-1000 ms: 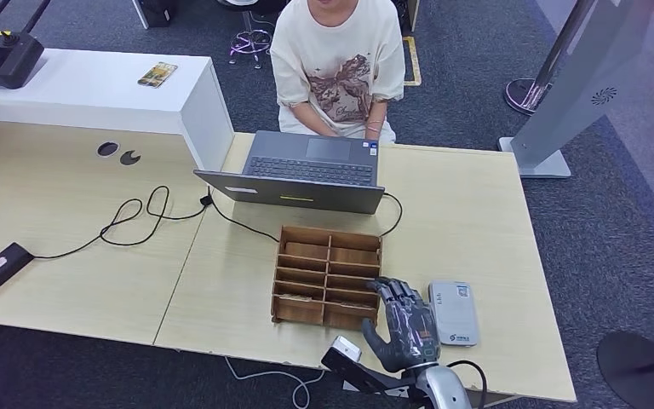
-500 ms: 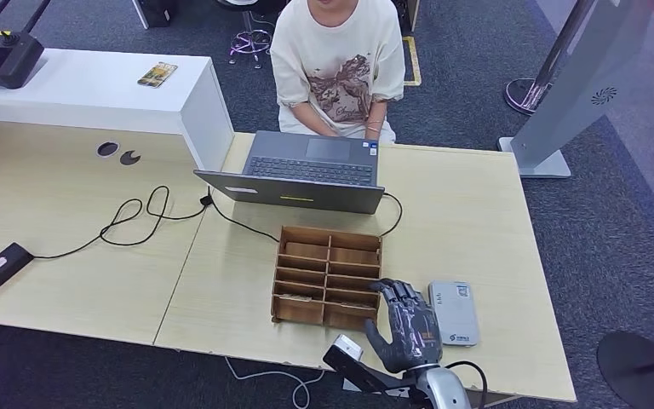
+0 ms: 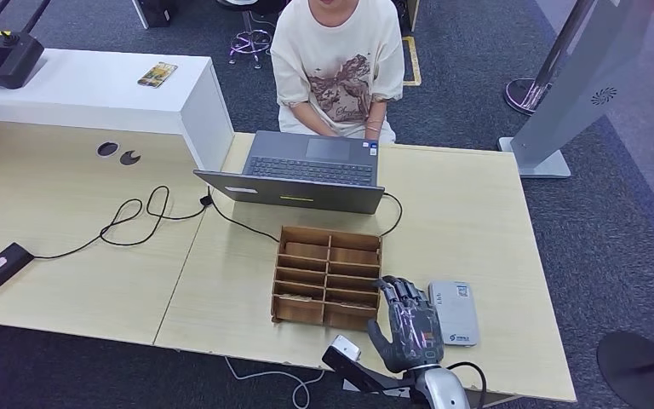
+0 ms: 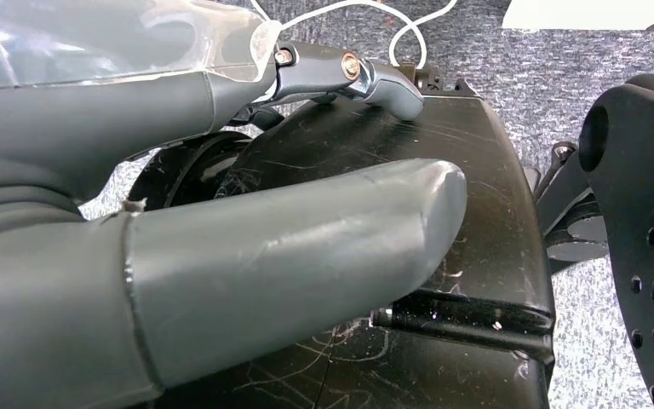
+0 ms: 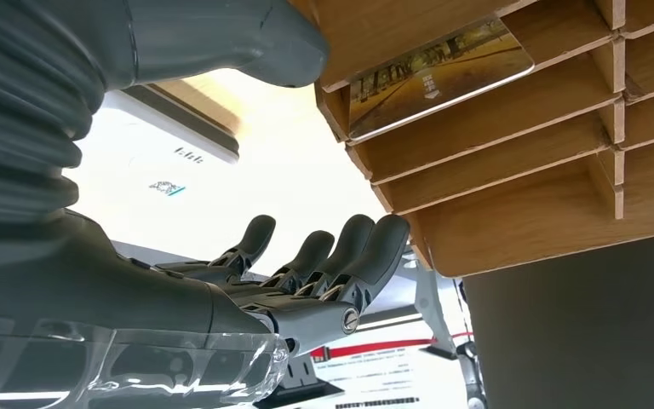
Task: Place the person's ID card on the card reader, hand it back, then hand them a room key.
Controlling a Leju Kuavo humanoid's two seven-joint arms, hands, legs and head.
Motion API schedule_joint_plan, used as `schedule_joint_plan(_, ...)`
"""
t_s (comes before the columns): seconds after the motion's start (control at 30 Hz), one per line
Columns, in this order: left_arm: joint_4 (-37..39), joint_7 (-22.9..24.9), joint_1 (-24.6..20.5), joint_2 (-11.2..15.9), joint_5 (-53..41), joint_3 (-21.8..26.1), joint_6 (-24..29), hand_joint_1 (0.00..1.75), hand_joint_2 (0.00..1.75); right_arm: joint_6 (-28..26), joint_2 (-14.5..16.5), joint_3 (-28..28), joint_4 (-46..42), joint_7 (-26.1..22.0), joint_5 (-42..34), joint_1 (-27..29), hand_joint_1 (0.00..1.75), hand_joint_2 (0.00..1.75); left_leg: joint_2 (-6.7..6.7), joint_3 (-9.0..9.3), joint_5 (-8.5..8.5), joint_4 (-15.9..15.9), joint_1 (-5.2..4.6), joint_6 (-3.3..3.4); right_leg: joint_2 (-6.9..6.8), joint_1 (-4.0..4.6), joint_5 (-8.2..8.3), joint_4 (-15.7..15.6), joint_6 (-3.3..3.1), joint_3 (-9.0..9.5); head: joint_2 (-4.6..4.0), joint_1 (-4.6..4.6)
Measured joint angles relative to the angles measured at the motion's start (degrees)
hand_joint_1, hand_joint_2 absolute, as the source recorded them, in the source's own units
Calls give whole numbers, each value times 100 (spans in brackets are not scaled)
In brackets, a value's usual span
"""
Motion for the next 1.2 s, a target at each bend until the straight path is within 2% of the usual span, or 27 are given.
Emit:
schedule_joint_plan(0.33,0,0,-1,0,0,0,0,0,0,47,8,73,2,-25,47,-7,62,175,0,0,0,0,0,0,0,0,0,0,0,0,0,-1)
schedule_joint_plan(1.2,0,-34,0,8,0,0,2,0,0,131,9,256,8,-37,54,0,73,175,0,0,0,0,0,0,0,0,0,0,0,0,0,0)
